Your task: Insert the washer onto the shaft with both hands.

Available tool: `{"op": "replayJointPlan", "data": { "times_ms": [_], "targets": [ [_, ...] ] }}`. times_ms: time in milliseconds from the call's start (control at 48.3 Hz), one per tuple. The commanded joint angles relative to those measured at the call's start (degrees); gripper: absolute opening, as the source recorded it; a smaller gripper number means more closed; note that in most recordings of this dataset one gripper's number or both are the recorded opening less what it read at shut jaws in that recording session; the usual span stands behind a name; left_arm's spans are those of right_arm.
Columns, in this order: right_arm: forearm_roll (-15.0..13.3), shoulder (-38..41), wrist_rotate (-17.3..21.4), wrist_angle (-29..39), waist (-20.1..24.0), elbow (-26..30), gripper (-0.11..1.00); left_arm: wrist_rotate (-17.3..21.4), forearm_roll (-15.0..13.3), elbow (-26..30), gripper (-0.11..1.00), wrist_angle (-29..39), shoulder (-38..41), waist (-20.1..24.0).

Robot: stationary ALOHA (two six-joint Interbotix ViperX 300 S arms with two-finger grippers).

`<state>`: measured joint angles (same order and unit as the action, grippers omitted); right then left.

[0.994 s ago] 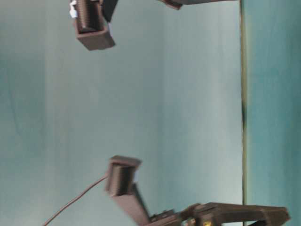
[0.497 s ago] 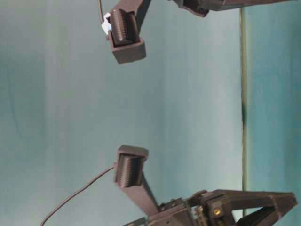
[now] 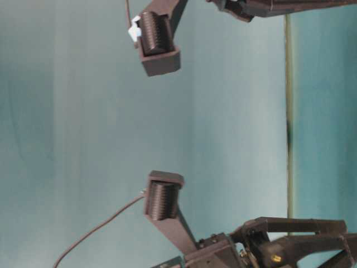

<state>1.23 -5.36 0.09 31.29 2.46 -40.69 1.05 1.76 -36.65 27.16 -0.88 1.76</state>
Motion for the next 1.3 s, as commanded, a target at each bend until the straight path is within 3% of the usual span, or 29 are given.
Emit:
{"op": "replayJointPlan", "data": {
  "times_ms": [0,41,228,311,476,1284],
  "targets": [
    [-0.1,0.0,-0.4,-0.5,0.1,0.3,0.09,0.0,0.1,0.3,0.85,-1.3,-0.2,0.2],
    [0.0,0.2,-0.4,-0.6,0.2,0.3,0.17,0.0,0.1,0.0,0.90,-1.8,-0.1,0.2],
    [-0.4,1.1,-0.2,-0.8,0.2,0.4,0.72,0.0,0.1,-0.2,0.89,-2.5,0.1,0.2],
    [-0.7,1.3,-0.3,-1.1,0.1,0.4,0.90,0.0,0.1,-0.3,0.89,-2.8,0.3,0.2],
    [-0.7,2.2,-0.4,-2.9,0.2,0.1,0.83,0.0,0.1,-0.6,0.90,-4.0,1.0,0.2],
    [-0.7,7.6,-0.3,-8.7,0.2,-0.9,0.81,-0.4,0.0,0.4,0.89,-6.1,6.7,0.2]
  ]
}}
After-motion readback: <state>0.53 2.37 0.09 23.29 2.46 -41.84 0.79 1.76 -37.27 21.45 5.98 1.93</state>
